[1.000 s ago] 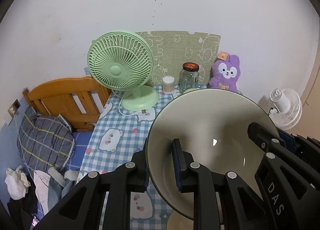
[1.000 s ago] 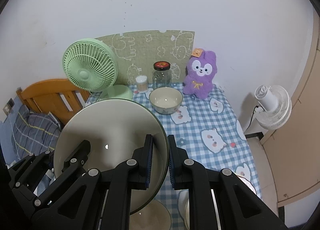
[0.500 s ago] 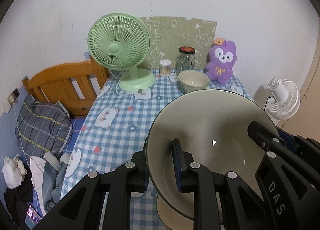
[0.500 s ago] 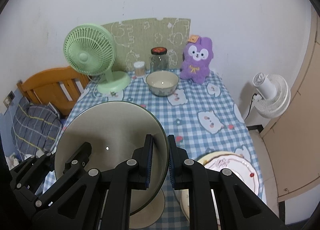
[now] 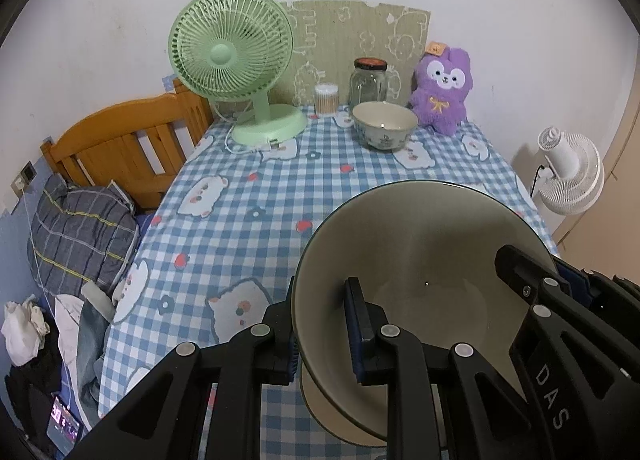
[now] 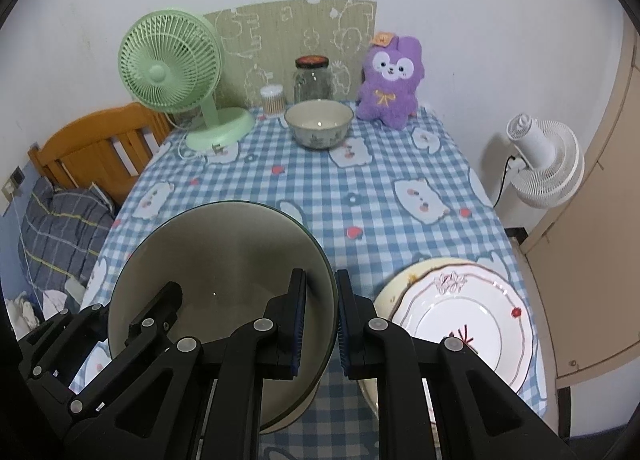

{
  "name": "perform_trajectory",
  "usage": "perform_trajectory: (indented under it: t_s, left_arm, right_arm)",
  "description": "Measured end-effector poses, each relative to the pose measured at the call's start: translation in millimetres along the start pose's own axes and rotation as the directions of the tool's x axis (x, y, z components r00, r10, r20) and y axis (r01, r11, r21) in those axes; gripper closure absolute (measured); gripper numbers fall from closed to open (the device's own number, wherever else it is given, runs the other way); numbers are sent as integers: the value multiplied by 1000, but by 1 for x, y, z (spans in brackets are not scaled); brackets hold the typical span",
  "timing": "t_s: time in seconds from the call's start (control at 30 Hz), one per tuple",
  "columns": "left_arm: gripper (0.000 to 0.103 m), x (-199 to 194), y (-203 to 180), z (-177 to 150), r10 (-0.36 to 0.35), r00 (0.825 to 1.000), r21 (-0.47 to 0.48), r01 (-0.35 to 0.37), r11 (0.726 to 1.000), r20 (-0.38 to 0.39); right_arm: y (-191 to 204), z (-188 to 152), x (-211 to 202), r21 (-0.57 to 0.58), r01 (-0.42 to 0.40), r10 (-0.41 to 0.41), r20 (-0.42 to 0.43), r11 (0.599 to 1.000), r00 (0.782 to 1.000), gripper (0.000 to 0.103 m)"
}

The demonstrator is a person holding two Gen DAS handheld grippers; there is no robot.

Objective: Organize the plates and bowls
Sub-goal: 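Lower the held floral bowl with both grippers into the placed cream bowl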

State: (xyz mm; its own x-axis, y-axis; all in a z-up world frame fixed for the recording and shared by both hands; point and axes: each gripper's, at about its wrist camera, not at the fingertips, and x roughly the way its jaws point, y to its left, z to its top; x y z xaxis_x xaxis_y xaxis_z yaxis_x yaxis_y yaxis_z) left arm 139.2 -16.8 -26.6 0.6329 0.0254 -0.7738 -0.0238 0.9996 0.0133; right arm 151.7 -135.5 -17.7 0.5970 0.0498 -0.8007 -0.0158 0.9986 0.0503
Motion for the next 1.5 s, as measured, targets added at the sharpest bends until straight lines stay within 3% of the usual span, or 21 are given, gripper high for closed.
perform_trajectory:
  t_s: [0.63, 1.3, 1.5]
  left_arm:
    - [86, 39, -1, -36, -3, 992, 19, 5, 1000, -128]
    - [86, 46, -5, -33, 24, 991, 43, -19, 999, -133]
    - [76, 43, -5, -34, 31, 989, 30, -27, 999, -145]
  right_arm:
    - [1, -33, 42, 17, 14, -12, -131, 1000, 991, 86]
    - [-4, -32, 52, 69, -8, 19, -159, 998, 987, 86]
    - [-7, -35, 51, 90, -36, 50, -163, 995, 985, 89]
